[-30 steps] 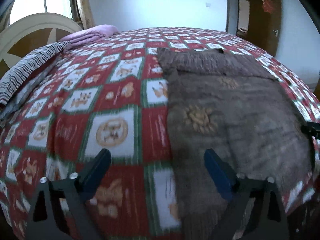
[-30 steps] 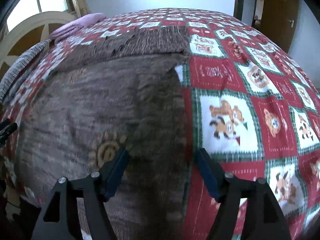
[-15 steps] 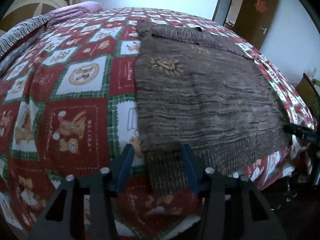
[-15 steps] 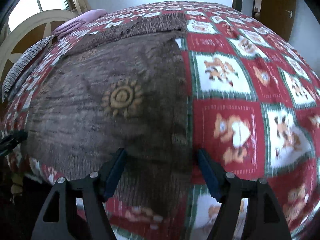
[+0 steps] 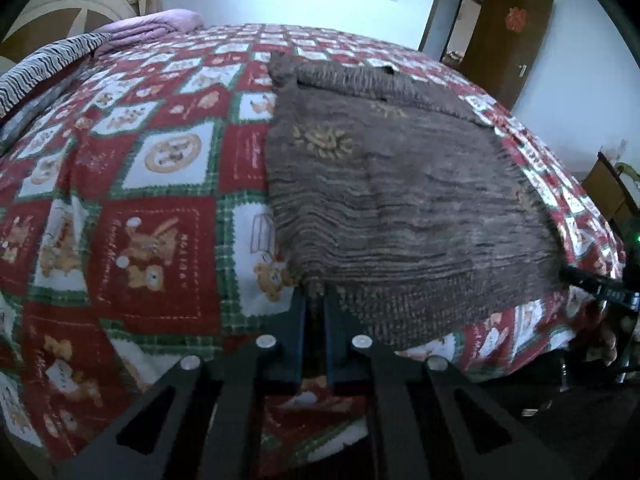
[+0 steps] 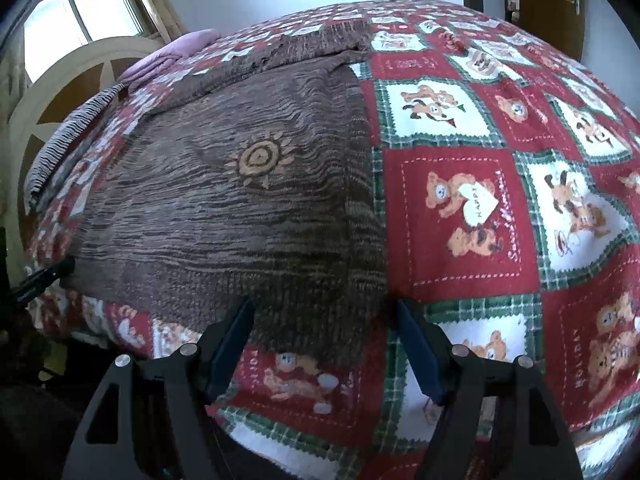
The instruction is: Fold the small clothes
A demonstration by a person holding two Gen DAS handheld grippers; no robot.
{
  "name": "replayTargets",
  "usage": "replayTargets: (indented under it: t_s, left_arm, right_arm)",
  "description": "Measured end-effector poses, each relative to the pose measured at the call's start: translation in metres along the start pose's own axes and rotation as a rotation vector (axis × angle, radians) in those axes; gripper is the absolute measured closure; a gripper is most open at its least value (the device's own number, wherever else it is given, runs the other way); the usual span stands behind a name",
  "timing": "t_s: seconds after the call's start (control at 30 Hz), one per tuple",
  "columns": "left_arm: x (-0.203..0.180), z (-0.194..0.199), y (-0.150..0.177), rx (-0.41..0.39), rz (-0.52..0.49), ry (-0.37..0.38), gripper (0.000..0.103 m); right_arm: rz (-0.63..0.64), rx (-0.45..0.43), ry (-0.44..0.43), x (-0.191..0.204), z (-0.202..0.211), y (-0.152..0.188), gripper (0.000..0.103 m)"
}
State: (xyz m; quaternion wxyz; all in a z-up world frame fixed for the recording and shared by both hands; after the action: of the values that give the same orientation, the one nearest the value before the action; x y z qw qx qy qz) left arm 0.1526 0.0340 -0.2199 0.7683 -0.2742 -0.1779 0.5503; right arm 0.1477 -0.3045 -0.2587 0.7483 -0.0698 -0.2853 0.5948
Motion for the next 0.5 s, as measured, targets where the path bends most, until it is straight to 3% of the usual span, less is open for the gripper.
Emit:
replayTargets:
  t_s: [0.13, 0.2, 0.27, 0.4, 0.5]
  left_arm:
    - [0.002, -0.003, 0.0, -0.002, 0.007, 0.012, 0.095]
    - [0.002, -0.006, 0.001, 0.004, 0.009, 0.021, 0.095]
    - [0.002, -0.004, 0.0, -0.002, 0.015, 0.034, 0.095]
    - [0.003, 0.005, -0.007, -0.041, 0.014, 0.041, 0.095]
    - [0.006, -0.003, -0.001, -0.019, 0.012, 0.028, 0.095]
  right_arm:
    - [-0.006, 0.01, -0.008, -0.003, 0.001, 0.002, 0.062]
    - [-0.017, 0.015, -0.019, -0.004, 0.003, 0.002, 0.08]
    - [-0.022, 0.024, -0.04, -0.003, 0.006, 0.003, 0.089]
    - [-0.022, 0.014, -0.06, -0.003, 0.015, 0.003, 0.096]
    - [-0.048, 0.002, -0.034, -0.014, 0.014, 0.0, 0.096]
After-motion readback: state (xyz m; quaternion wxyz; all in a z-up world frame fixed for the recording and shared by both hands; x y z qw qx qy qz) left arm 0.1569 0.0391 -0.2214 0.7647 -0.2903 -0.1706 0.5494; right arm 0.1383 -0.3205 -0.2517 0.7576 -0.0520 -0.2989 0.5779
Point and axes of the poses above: each gripper's, at about its wrist camera, not at the fingertips, and z roughly against the way its jaws point, x to its left, y to its underside, the point moved 10 cm from there along -z, roughly the way its jaws point, and after that the axes turned 13 degrees about -z, right-handed, at the moved point
